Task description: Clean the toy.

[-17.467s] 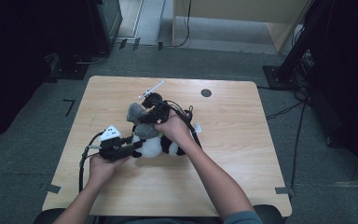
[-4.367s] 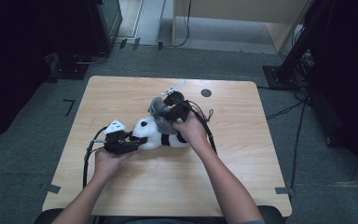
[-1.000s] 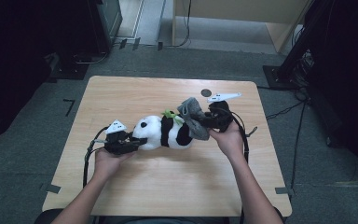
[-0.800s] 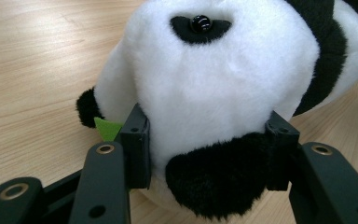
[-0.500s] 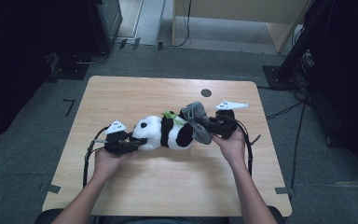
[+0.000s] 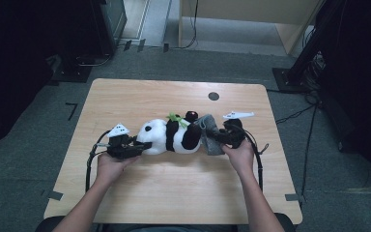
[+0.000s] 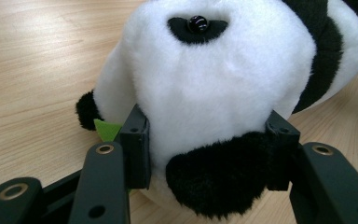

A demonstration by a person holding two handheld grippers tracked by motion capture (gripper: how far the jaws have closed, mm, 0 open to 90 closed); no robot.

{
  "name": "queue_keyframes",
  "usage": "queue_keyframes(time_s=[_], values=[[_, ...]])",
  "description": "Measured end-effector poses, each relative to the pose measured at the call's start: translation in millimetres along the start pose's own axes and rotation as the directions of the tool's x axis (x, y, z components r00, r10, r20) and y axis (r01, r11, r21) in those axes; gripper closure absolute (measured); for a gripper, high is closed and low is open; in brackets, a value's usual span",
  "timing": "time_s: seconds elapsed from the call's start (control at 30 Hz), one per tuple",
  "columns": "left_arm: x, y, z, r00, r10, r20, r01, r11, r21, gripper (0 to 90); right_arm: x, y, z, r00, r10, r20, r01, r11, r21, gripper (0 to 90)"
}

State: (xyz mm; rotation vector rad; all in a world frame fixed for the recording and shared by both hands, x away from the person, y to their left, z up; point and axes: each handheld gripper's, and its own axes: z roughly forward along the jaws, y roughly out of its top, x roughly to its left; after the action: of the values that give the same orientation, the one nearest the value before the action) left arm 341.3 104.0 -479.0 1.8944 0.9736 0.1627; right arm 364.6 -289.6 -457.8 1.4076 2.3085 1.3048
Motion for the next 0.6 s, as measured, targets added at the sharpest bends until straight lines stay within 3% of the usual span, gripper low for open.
queue_keyframes(time_s=[0.03, 0.17, 0.37, 0.5, 0.6], values=[[-0.1, 0.0, 0.0, 1.0000, 0.000, 0.000, 0.000, 1.0000, 0.000, 47.9, -1.1, 1.6, -4.9, 0.9998, 0.020, -0.005, -0.020, 0.999, -0.027, 79.1], [-0.2, 0.2, 0.0, 1.0000, 0.002, -0.001, -0.002, 1.0000, 0.001, 47.9, 4.9, 14.1, -28.6, 0.9997, 0.007, -0.025, -0.010, 0.992, -0.125, 79.0], [-3.2, 0.7, 0.4, 0.9997, 0.020, -0.013, -0.020, 0.9998, 0.001, 47.8, 34.8, 37.9, -50.4, 0.9971, -0.058, -0.049, 0.047, 0.980, -0.195, 78.9], [-4.5, 1.1, 0.3, 0.9993, 0.032, -0.020, -0.031, 0.9995, 0.007, 47.8, 59.6, 48.8, -48.2, 0.9902, -0.123, -0.067, 0.107, 0.974, -0.197, 78.6], [-4.7, 0.7, 0.6, 0.9989, 0.041, -0.021, -0.041, 0.9991, 0.007, 47.8, 68.7, 47.2, -34.0, 0.9877, -0.147, -0.054, 0.138, 0.981, -0.140, 78.6]])
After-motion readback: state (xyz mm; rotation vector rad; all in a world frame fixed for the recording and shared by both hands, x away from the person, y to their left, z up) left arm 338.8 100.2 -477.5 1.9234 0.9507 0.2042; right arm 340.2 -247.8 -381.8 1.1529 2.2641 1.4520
